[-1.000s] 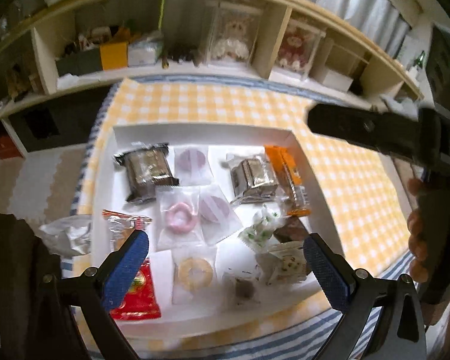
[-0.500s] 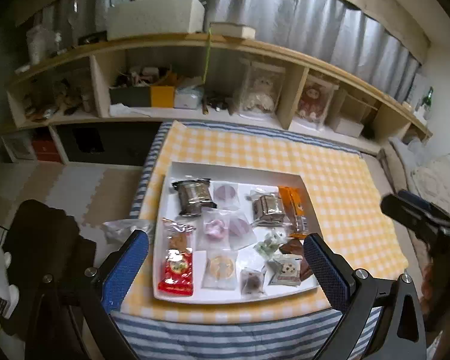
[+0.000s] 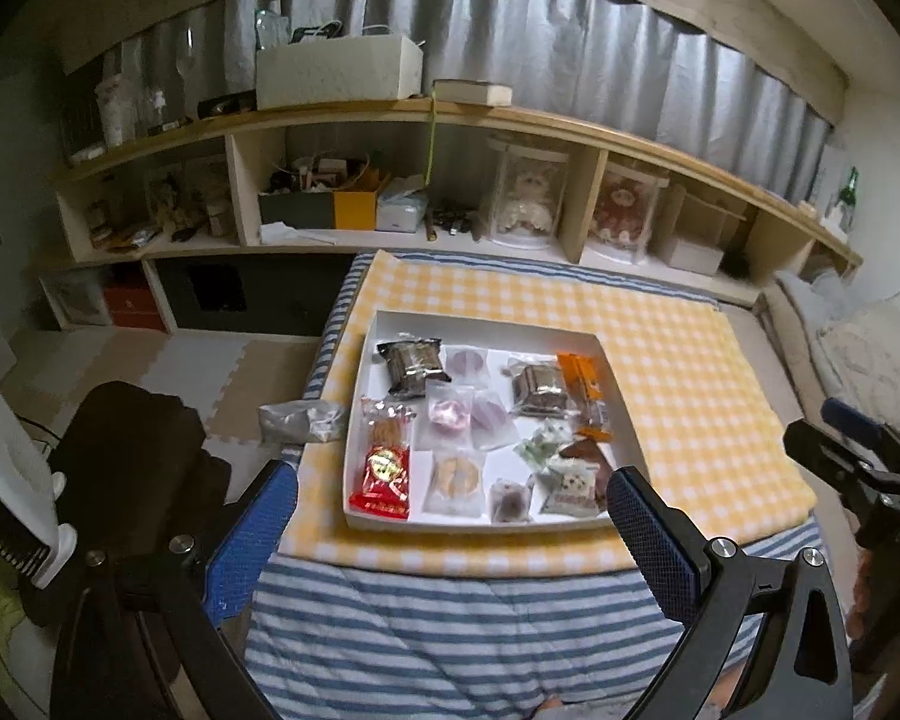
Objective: Organize snacks
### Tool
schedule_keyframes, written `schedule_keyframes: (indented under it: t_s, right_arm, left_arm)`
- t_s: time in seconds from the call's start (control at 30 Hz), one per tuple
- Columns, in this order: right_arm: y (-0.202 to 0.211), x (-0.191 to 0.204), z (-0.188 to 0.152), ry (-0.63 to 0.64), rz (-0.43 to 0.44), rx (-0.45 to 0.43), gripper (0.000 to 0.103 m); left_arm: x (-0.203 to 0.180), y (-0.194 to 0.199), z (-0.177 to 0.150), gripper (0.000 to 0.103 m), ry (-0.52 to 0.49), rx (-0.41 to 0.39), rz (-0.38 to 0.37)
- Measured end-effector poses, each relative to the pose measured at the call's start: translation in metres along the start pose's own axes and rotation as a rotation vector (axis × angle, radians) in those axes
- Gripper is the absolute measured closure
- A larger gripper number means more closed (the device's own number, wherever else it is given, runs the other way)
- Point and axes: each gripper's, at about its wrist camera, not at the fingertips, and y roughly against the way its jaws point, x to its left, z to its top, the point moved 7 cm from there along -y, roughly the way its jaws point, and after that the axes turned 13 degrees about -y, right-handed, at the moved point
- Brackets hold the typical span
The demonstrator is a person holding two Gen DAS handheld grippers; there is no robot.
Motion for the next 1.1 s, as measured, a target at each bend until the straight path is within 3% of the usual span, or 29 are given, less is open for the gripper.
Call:
schedule_keyframes:
  t_s: [0.6,1.1]
  right_arm:
    - [0.029,-0.012,-0.056,0.013,-0.068,-0.050,0.000]
    - [0.040,-0.021,-0.072,0.049,-0.110,-0.165,0.000]
  left_arm:
    - [-0.034,0.021,-0.058,0.000,-0.114,-0.027,0.082]
    - [-0.035,0.018,-0.083,0.000,-0.100,-0.115,0.119]
